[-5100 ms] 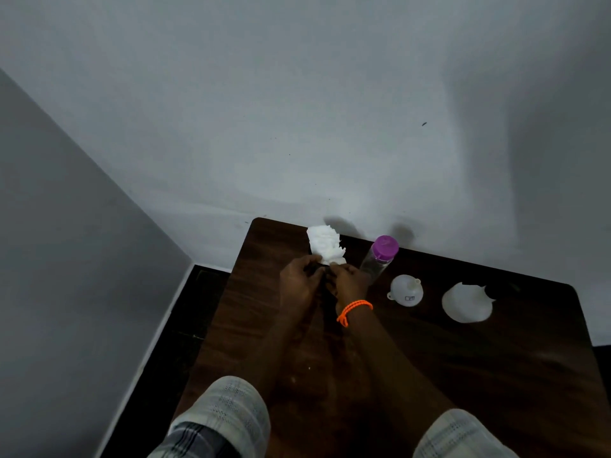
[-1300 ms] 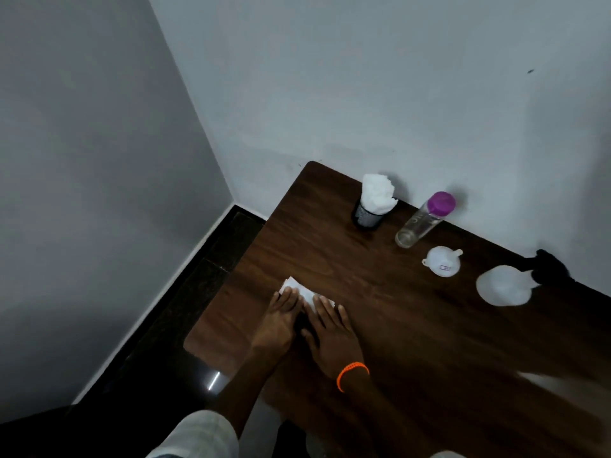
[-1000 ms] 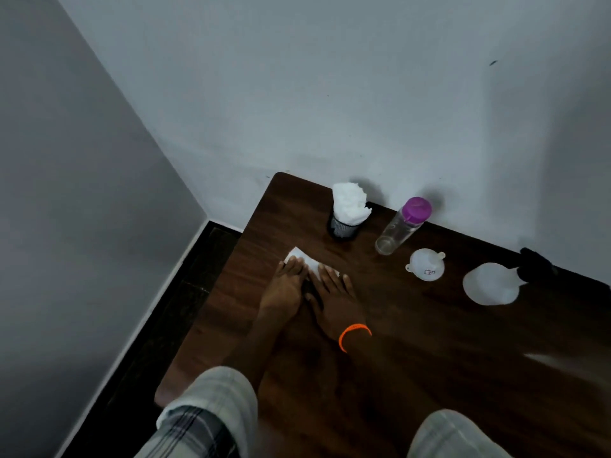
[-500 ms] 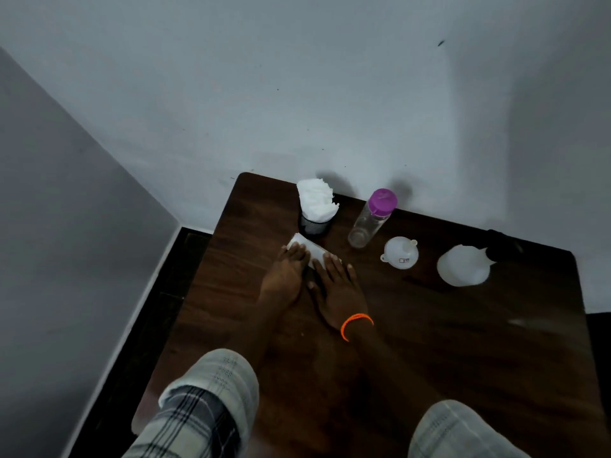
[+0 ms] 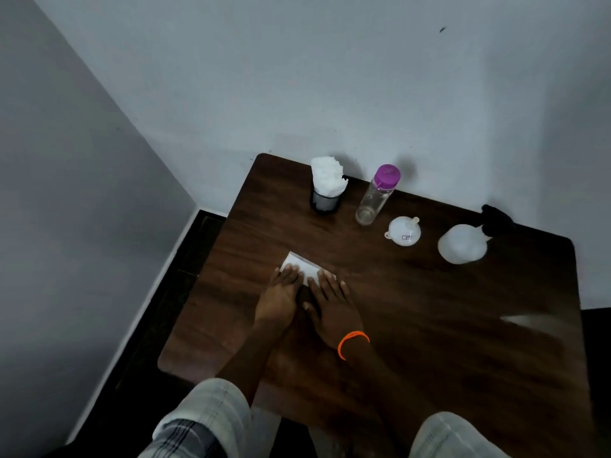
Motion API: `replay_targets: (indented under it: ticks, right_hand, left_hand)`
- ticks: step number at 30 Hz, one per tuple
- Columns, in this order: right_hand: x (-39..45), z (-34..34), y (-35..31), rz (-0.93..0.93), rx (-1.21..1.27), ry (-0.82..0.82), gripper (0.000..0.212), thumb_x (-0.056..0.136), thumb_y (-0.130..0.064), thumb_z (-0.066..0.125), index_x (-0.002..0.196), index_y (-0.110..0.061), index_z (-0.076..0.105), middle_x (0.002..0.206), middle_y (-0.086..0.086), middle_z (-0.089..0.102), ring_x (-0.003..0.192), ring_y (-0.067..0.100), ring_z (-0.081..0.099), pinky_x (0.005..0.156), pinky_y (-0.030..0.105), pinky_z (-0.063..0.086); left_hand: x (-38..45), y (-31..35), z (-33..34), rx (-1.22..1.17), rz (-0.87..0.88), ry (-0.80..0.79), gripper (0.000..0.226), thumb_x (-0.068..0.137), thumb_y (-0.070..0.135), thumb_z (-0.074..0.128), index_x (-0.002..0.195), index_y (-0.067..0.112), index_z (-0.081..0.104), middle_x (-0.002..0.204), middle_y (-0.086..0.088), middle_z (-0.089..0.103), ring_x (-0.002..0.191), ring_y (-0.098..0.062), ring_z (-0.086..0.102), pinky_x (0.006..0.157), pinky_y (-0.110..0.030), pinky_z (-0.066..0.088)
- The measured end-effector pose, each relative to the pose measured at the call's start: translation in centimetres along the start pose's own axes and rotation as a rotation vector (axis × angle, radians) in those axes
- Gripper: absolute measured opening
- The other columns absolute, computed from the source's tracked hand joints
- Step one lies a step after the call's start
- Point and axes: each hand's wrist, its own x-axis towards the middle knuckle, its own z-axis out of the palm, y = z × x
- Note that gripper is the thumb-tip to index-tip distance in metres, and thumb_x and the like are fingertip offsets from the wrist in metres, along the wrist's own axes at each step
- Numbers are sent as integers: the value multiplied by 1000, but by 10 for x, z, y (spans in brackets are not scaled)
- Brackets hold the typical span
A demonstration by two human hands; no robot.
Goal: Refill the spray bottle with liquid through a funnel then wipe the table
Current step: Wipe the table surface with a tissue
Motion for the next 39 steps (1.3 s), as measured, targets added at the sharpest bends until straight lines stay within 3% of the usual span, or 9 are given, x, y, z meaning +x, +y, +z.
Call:
replay_targets:
  ticks: [11, 16, 19, 23, 26, 29, 31, 34, 39]
  right_hand:
    - [-123, 22, -16, -133, -30, -68, 61, 102, -52, 41, 155, -24, 39, 165, 3, 31, 154, 20, 24, 122, 45, 14]
    - [-174, 26, -4, -132, -56, -115, 60, 101, -49, 43, 155, -24, 39, 164, 3, 34, 154, 21, 25, 121, 47, 16]
    - [-187, 27, 4, -113, -64, -155, 60, 102, -49, 41, 157, -26, 36, 166, 0, 29, 155, 19, 21, 122, 48, 13]
    - [-177, 20, 6, -90, -55, -156, 57, 102, -49, 42, 155, -27, 40, 163, 1, 36, 154, 18, 26, 121, 47, 15]
    - [-162, 15, 10, -46, -30, -115, 58, 101, -48, 43, 156, -28, 38, 164, 1, 34, 153, 18, 27, 121, 47, 16]
    - [-135, 8, 19, 8, -18, -71, 57, 103, -48, 39, 157, -29, 36, 164, 0, 32, 154, 18, 25, 122, 47, 14]
    - [-111, 1, 27, 37, -24, -51, 56, 103, -48, 38, 156, -29, 37, 164, 1, 34, 153, 18, 27, 122, 47, 13]
    - [-71, -8, 46, 91, -6, -21, 54, 104, -47, 36, 156, -31, 37, 164, 0, 32, 154, 18, 25, 123, 46, 11]
    - [-13, -23, 79, 187, 14, 48, 53, 106, -50, 32, 157, -34, 33, 165, 0, 30, 156, 16, 19, 126, 44, 7]
  left_hand:
    - [-132, 46, 43, -208, -40, 70, 55, 82, 33, 50, 124, 3, 68, 131, -18, 66, 132, -32, 53, 126, -33, 7]
    - [-164, 74, 68, -151, -18, 58, 60, 86, 42, 49, 126, 1, 68, 137, -21, 60, 156, -11, 1, 120, -38, 16]
    - [-169, 83, 76, -108, 26, 73, 62, 87, 43, 49, 128, 0, 66, 140, -22, 58, 157, -14, -2, 118, -39, 18]
    - [-149, 77, 78, -86, 77, 96, 60, 87, 39, 47, 135, 3, 52, 167, -10, 20, 157, -16, -3, 120, -40, 15]
    - [-121, 73, 68, -60, 100, 14, 61, 83, 39, 46, 125, 1, 67, 143, -20, 57, 153, -21, 20, 124, -38, 7]
    - [-82, 72, 49, 53, 61, -82, 61, 82, 38, 41, 124, 5, 71, 132, -17, 66, 131, -30, 58, 126, -33, -9]
    - [-54, 69, 39, 77, 75, -77, 68, 85, 37, 29, 137, 6, 60, 146, -16, 56, 140, -28, 48, 124, -33, -14]
    - [-6, 66, 29, 52, 91, -68, 77, 88, 40, 11, 155, 9, 34, 165, -12, 25, 153, -18, 7, 124, -33, -13]
    - [75, 69, 7, 137, 152, -144, 62, 104, 30, 38, 160, 10, 19, 169, -10, 10, 157, -23, 1, 125, -41, -11]
